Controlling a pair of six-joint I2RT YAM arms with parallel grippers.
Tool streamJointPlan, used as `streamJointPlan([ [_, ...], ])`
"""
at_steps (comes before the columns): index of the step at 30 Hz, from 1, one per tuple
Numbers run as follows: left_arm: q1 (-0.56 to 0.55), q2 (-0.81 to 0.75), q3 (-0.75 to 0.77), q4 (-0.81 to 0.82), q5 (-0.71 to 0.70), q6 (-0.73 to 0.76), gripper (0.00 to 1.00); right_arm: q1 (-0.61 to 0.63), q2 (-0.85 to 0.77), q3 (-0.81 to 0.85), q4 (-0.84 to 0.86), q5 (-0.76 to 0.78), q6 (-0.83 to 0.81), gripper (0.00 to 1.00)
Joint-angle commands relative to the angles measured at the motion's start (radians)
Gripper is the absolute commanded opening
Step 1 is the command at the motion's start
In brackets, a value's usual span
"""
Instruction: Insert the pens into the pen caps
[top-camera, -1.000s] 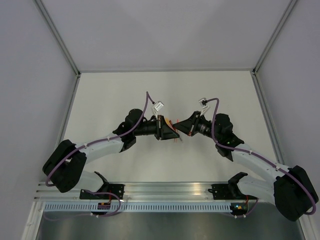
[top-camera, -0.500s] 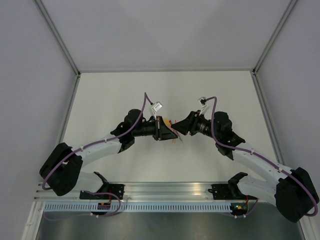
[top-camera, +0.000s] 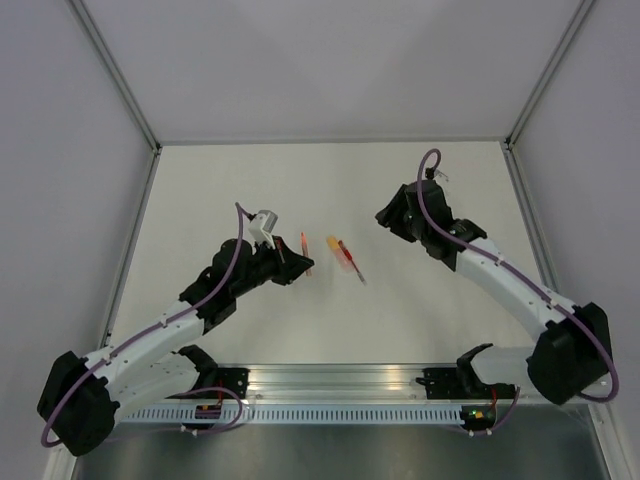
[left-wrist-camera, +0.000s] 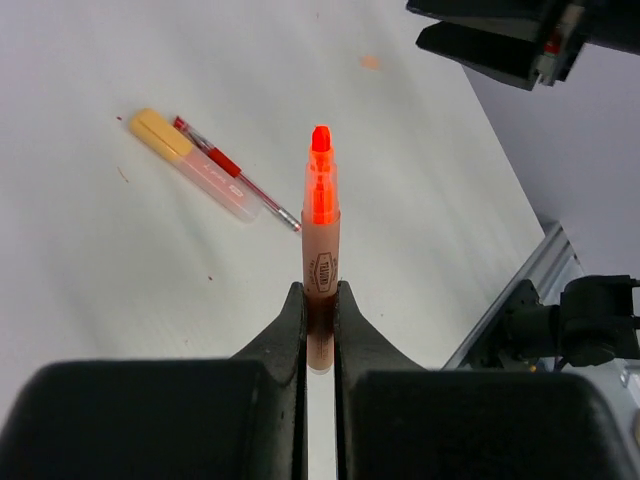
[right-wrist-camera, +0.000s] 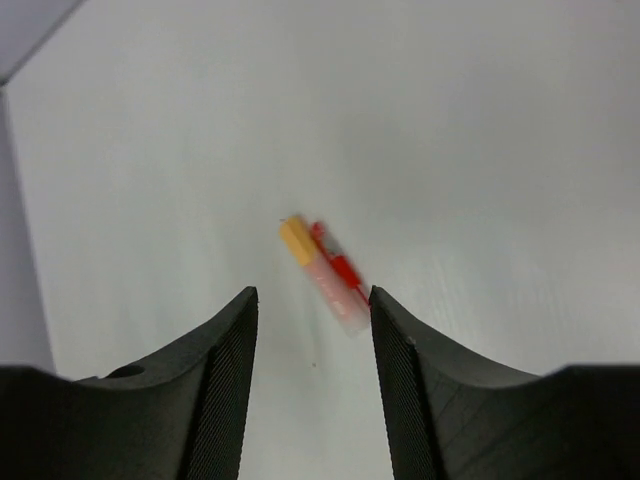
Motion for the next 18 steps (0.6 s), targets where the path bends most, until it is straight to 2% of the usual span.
streamJointPlan([
  [1, 0.005, -0.095, -0.035, 0.017, -0.088, 0.100, 0.02, -0.048, 0.133, 0.189, -0.345, 0.258, 0.225, 0.53],
  [2, 0.006, -0.133, -0.040, 0.017, -0.101, 0.106, 0.02, -0.077, 0.167, 0.224, -0.409, 0.316, 0.278, 0.51],
  [4, 0.005, -0.159, -0.052, 0.017, -0.128, 0.117, 0.02, -0.114, 0.259, 0.315, -0.550, 0.338, 0.410, 0.46],
  [7, 0.005, -0.168, -0.052, 0.008, -0.158, 0.123, 0.02, -0.195, 0.345, 0.370, -0.622, 0.309, 0.487, 0.44],
  [11, 0.005, -0.147, -0.038, 0.000, -0.140, 0.117, 0.02, -0.308, 0.390, 0.361, -0.624, 0.300, 0.550, 0.42],
  [18, 0.006, -0.152, -0.026, -0.018, -0.140, 0.123, 0.02, -0.417, 0.500, 0.386, -0.635, 0.274, 0.554, 0.38],
])
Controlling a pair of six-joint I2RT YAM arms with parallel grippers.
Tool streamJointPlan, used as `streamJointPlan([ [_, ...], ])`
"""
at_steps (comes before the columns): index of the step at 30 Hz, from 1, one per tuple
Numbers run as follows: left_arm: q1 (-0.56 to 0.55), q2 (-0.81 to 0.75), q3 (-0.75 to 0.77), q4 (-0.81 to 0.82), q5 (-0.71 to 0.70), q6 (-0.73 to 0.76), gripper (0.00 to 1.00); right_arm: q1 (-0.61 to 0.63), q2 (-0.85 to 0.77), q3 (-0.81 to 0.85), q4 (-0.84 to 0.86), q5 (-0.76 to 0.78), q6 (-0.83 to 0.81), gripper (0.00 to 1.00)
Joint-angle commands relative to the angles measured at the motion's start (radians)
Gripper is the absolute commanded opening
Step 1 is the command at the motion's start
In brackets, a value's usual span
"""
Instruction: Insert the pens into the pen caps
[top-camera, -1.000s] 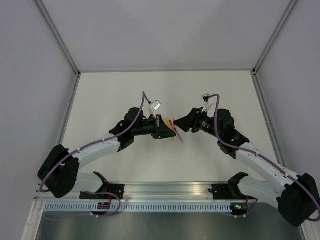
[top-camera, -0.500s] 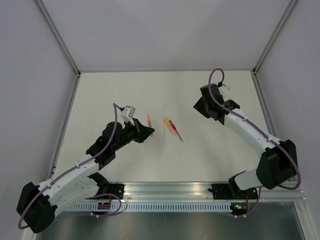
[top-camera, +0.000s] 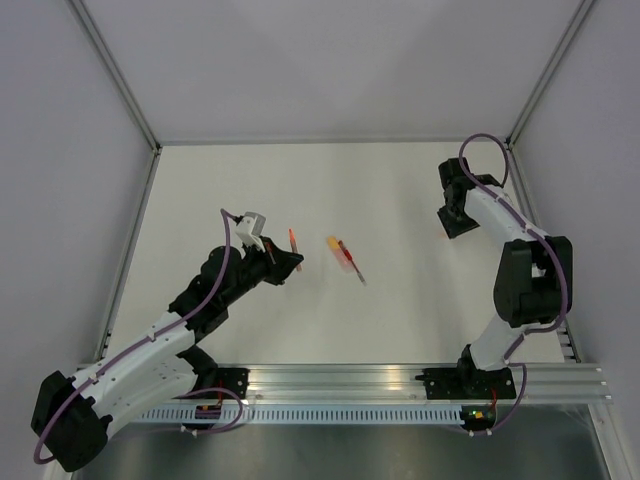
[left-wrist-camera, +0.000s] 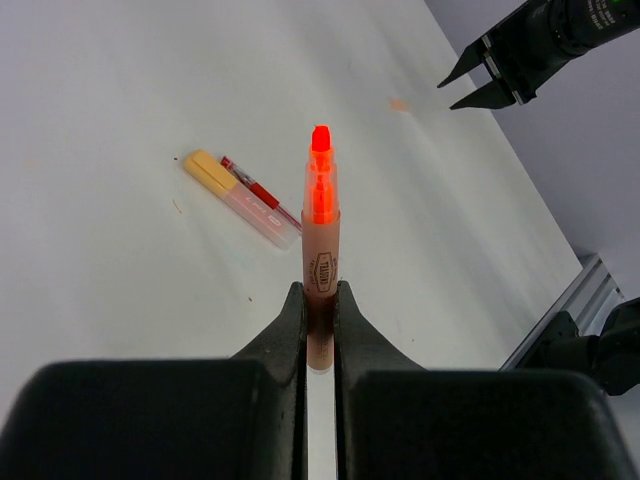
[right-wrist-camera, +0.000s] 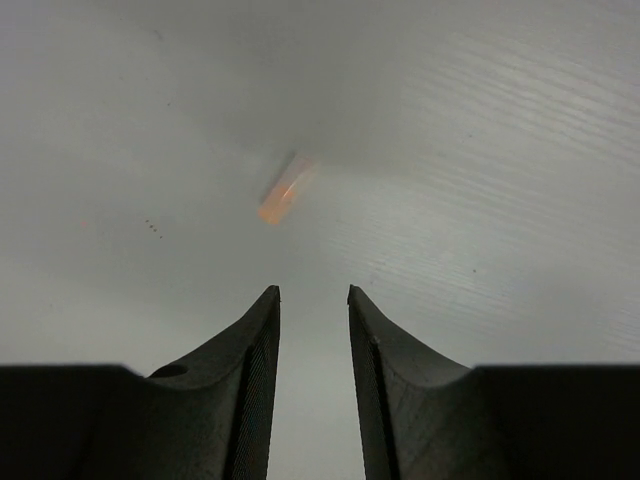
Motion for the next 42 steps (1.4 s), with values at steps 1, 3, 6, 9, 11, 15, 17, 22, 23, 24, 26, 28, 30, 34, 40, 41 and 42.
streamJointPlan([
  [1, 0.002, -0.004, 0.017, 0.003, -0.019, 0.043, 0.02, -0.037, 0.053, 0.052, -0.041, -0.025, 0.038, 0.38],
  [3, 0.003, -0.003, 0.017, 0.004, -0.019, 0.043, 0.02, -0.066, 0.088, 0.058, -0.038, -0.045, 0.026, 0.38],
  [6, 0.002, 0.005, 0.017, 0.004, -0.019, 0.044, 0.02, -0.086, 0.126, 0.067, -0.004, -0.062, -0.001, 0.35],
  [9, 0.002, 0.011, 0.023, 0.001, -0.012, 0.049, 0.02, -0.101, 0.166, 0.076, 0.025, -0.069, -0.023, 0.35],
  [11, 0.003, 0.008, 0.023, 0.001, -0.009, 0.049, 0.02, -0.107, 0.186, 0.078, 0.065, -0.104, -0.040, 0.35],
  [15, 0.002, 0.000, 0.022, 0.001, -0.009, 0.052, 0.02, -0.133, 0.209, 0.079, 0.131, -0.125, -0.061, 0.35],
  [17, 0.003, 0.000, 0.022, 0.003, -0.009, 0.052, 0.02, -0.135, 0.223, 0.084, 0.140, -0.128, -0.061, 0.36],
  [22, 0.002, 0.005, 0.025, 0.004, 0.004, 0.050, 0.02, -0.135, 0.260, 0.079, 0.140, -0.150, -0.047, 0.36],
  [23, 0.002, 0.005, 0.023, 0.004, 0.004, 0.050, 0.02, -0.135, 0.277, 0.081, 0.140, -0.160, -0.049, 0.36],
  [24, 0.002, 0.002, 0.023, 0.004, 0.002, 0.052, 0.02, -0.135, 0.284, 0.082, 0.139, -0.165, -0.047, 0.36],
  [26, 0.002, 0.000, 0.020, 0.006, -0.001, 0.050, 0.02, -0.135, 0.304, 0.085, 0.139, -0.179, -0.051, 0.36],
  [28, 0.002, 0.002, 0.020, 0.004, -0.004, 0.050, 0.02, -0.135, 0.317, 0.093, 0.129, -0.182, -0.054, 0.36],
  [30, 0.002, 0.005, 0.023, 0.004, -0.003, 0.050, 0.02, -0.137, 0.331, 0.099, 0.111, -0.179, -0.060, 0.34],
  [34, 0.003, 0.003, 0.020, 0.004, -0.004, 0.050, 0.02, -0.140, 0.332, 0.098, 0.094, -0.176, -0.090, 0.17],
  [40, 0.002, 0.006, 0.014, 0.038, 0.045, 0.058, 0.02, -0.141, 0.276, 0.062, 0.207, -0.257, -0.288, 0.00],
  [41, 0.002, 0.009, 0.015, 0.047, 0.094, 0.061, 0.02, -0.143, 0.257, 0.026, 0.249, -0.292, -0.328, 0.00],
  [42, 0.002, 0.023, 0.018, 0.073, 0.134, 0.066, 0.02, -0.141, 0.233, 0.003, 0.343, -0.371, -0.369, 0.00],
])
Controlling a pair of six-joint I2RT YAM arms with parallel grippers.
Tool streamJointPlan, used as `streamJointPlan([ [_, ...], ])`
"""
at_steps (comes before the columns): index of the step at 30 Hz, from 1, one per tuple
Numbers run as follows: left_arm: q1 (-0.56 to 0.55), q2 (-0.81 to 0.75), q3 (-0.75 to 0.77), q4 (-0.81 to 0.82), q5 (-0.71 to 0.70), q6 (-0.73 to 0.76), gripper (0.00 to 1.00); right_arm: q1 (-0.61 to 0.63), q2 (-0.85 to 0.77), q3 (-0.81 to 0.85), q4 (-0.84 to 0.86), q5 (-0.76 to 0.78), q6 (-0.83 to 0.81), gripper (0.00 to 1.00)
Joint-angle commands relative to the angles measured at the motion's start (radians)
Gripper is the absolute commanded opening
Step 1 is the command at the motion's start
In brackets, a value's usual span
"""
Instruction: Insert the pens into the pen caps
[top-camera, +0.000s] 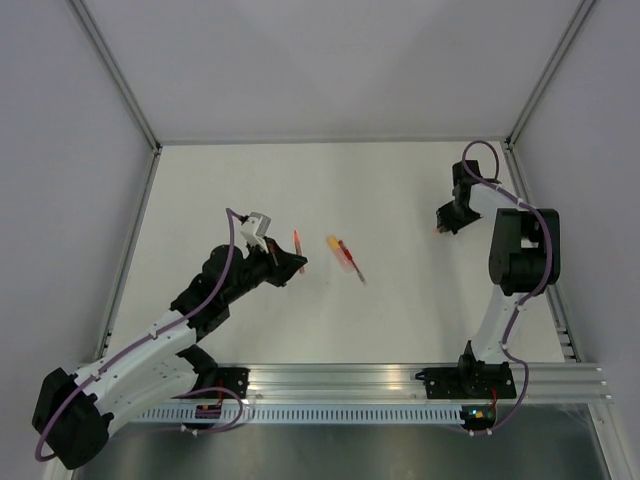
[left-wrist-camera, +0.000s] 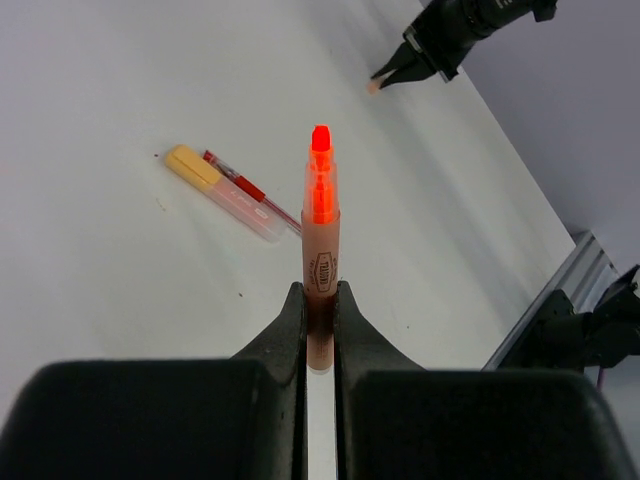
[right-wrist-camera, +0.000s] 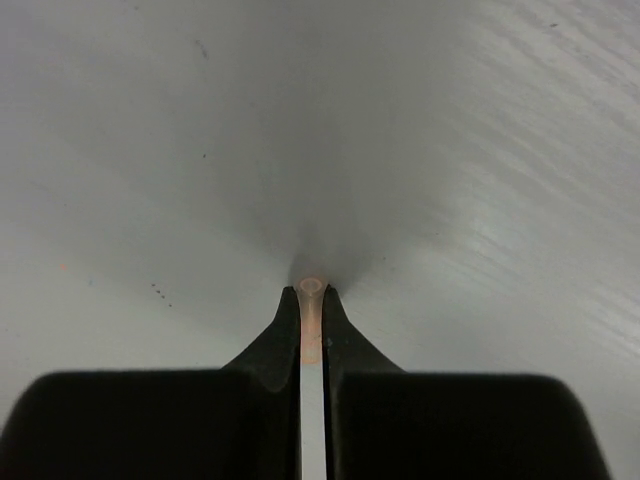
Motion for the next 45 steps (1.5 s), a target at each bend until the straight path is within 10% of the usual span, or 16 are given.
streamJointPlan([
  [1, 0.001, 0.027, 0.026, 0.086, 0.150, 0.058, 0.02, 0.000, -0.074, -0.095, 0.189, -0.183, -0.230, 0.00],
  [16, -0.014, 0.268, 0.084, 0.293, 0.663, -0.004, 0.02, 0.390, -0.943, -0.575, 0.910, -0.585, -0.515, 0.00],
  [25, -0.027, 0.340, 0.074, 0.437, 0.787, -0.085, 0.02, 0.453, -1.046, -0.749, 1.257, -0.793, -0.428, 0.00],
  [45, -0.027, 0.343, 0.068, 0.451, 0.789, -0.088, 0.02, 0.579, -0.996, -0.826, 1.392, -0.755, -0.354, 0.00],
])
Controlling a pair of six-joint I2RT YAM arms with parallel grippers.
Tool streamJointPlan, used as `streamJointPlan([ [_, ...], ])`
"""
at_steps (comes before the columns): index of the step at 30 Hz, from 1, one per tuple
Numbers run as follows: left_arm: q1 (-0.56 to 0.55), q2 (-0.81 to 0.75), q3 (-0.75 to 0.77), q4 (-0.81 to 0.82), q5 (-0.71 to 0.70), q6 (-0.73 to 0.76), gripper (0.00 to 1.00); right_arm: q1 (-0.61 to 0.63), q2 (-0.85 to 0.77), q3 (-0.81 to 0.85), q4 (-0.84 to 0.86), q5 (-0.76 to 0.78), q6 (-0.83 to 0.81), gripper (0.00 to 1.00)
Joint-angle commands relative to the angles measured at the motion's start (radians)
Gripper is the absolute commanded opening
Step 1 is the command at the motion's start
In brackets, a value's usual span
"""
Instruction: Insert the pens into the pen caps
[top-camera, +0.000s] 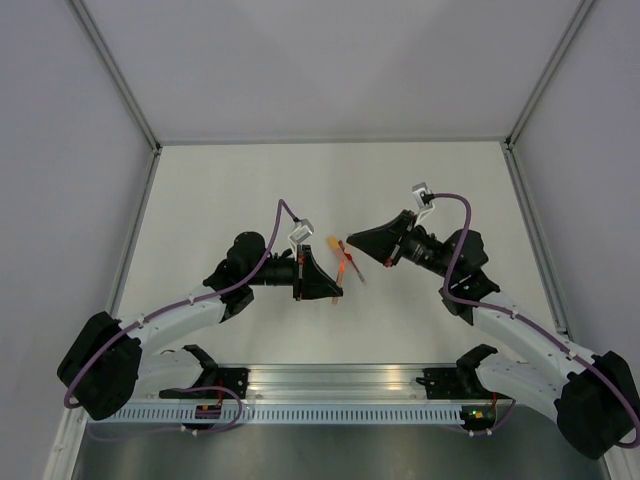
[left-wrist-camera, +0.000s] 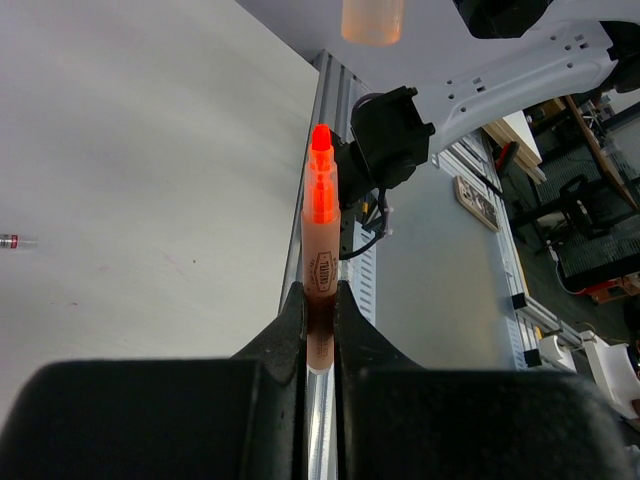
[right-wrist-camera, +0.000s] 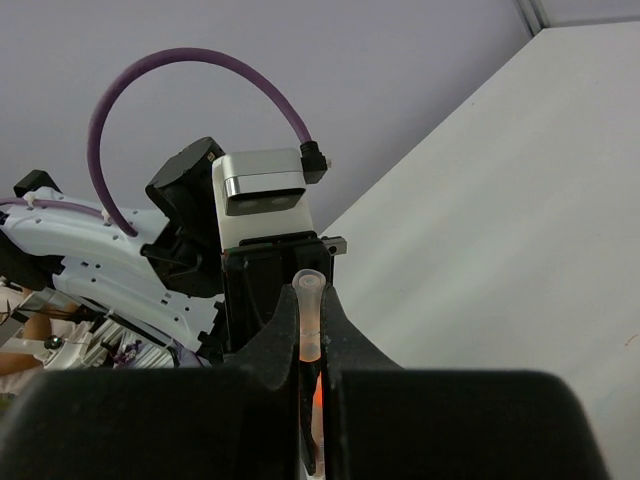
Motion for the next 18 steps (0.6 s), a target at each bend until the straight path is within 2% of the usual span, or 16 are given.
streamJointPlan([
  [1, -0.004, -0.004, 0.020, 0.053, 0.028, -0.011, 0.02, 0.019, 0.007, 0.000, 0.067, 0.006, -0.007, 0.00],
  [18, -0.004, -0.056, -0.006, 0.052, -0.026, 0.006, 0.02, 0.073, 0.046, 0.026, 0.007, 0.015, -0.043, 0.00],
])
